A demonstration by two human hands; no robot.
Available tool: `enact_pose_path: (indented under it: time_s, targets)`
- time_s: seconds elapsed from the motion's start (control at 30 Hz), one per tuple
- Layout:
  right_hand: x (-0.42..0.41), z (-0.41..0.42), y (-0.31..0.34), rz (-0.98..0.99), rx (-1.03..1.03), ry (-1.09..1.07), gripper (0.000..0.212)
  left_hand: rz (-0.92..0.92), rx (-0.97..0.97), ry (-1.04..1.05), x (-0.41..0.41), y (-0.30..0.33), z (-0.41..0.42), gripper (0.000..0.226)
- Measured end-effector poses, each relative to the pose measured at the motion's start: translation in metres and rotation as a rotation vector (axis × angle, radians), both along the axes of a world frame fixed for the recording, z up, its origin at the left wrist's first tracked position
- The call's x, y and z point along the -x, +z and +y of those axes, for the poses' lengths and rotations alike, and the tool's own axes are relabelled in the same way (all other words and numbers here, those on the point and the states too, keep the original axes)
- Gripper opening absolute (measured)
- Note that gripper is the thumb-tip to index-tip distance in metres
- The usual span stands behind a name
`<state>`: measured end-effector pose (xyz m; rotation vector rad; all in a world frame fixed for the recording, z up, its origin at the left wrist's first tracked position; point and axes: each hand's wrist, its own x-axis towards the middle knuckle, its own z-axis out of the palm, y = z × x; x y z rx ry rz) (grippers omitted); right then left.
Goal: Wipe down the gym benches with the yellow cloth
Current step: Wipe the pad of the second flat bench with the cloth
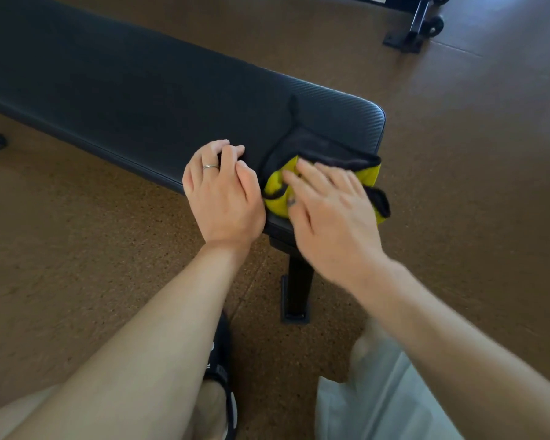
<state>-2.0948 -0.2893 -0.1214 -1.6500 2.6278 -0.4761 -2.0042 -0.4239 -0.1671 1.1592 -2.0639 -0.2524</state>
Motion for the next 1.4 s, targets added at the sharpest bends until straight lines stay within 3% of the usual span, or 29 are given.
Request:
enact_pose_path:
  time_s: [0.17, 0.33, 0.53, 0.77, 1.07, 1.23, 1.4]
  targets:
    - [0.017, 0.003, 0.001, -0.003, -0.042, 0.114, 0.048, -0.005, 0.001, 0.005, 0.000, 0.000, 0.001, 0.036]
    - [0.096, -0.056, -0.001, -0.039, -0.135, -0.062, 0.052, 0.008, 0.000, 0.001, -0.001, 0.000, 0.001, 0.035]
    - [0.023, -0.003, -0.004, -0.032, 0.080, -0.020, 0.046, 0.011, 0.024, 0.025, 0.001, -0.001, 0.000, 0.035]
    - [0.015, 0.007, -0.005, 0.082, 0.044, 0.043, 0.047, -0.004, 0.013, 0.031, 0.001, 0.000, 0.001, 0.035]
    - [-0.021, 0.006, -0.016, 0.134, 0.092, -0.191, 0.043, -0.025, 0.010, 0.035, 0.000, -0.002, 0.000, 0.040]
    - [0.013, 0.000, -0.020, 0.073, 0.189, -0.145, 0.039, -0.015, -0.007, 0.011, -0.001, -0.001, 0.001, 0.037]
    - [0.074, -0.040, -0.016, -0.065, 0.162, -0.431, 0.039, -0.031, -0.006, -0.027, -0.003, -0.001, 0.000, 0.036]
